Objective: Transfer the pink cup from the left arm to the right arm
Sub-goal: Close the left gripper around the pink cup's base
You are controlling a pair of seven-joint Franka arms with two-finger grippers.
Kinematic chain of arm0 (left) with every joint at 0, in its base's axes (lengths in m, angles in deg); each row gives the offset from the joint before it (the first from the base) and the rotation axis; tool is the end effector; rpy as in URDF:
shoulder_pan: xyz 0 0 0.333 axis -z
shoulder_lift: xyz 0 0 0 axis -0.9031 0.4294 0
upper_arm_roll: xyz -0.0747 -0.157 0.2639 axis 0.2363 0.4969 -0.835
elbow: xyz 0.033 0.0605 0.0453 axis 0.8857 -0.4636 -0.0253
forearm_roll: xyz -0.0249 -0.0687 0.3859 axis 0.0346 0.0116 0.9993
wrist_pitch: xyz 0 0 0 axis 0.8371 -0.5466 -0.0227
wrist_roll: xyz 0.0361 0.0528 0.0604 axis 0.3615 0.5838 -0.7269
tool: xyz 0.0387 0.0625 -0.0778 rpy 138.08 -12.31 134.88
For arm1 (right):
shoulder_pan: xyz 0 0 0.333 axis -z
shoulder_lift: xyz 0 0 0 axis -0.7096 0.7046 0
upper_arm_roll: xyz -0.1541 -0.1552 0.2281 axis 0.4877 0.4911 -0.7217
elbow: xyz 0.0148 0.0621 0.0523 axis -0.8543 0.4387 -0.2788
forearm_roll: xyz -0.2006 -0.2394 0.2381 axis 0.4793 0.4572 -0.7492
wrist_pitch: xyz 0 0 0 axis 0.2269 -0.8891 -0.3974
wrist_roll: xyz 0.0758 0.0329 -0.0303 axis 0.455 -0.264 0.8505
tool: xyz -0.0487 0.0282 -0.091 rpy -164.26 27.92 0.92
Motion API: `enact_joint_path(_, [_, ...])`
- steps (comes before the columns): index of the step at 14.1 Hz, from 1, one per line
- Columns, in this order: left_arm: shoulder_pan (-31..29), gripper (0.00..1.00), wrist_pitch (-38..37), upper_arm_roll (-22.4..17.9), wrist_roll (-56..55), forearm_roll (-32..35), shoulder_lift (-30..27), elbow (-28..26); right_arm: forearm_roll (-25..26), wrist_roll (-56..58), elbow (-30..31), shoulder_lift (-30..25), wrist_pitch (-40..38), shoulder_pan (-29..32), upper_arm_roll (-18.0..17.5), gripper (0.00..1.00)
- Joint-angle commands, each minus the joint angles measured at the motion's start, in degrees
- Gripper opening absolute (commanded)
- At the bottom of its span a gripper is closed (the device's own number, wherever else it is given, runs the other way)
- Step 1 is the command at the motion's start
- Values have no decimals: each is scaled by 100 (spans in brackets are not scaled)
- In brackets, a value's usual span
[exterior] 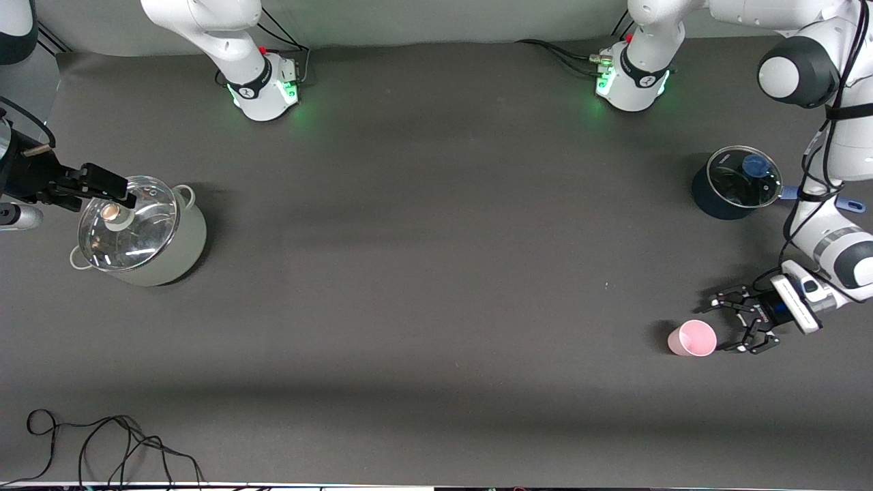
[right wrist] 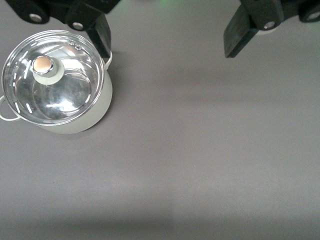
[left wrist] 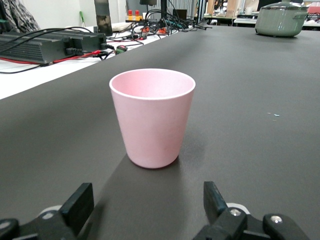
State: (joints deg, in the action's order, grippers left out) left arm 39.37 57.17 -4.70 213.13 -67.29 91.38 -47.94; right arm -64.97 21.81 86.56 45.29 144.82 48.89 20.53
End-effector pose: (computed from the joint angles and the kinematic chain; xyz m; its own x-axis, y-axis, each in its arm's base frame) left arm 0.6313 0.2287 0.0827 0.1450 -0.3453 0.9272 -0.9336 -0.3580 0.0127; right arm 0.5576 0.0012 0.6139 0.9985 -0.0082 -0.0542 -0.0113 -0.9983 -0.0572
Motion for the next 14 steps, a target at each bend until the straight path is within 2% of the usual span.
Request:
enact_joint_path(1, [-20,98,5,152,166,-234,27,-17,-119,111,-52,88,-74,-53,32,100])
enact_joint_path(9, [51,100,532,601,174,-533,97,-192,-110,120,80,27,-65,-62,32,100])
enact_joint_path(14, [77,100,752,742,174,-683,141,-228,-84,129,72,27,-65,-53,32,100])
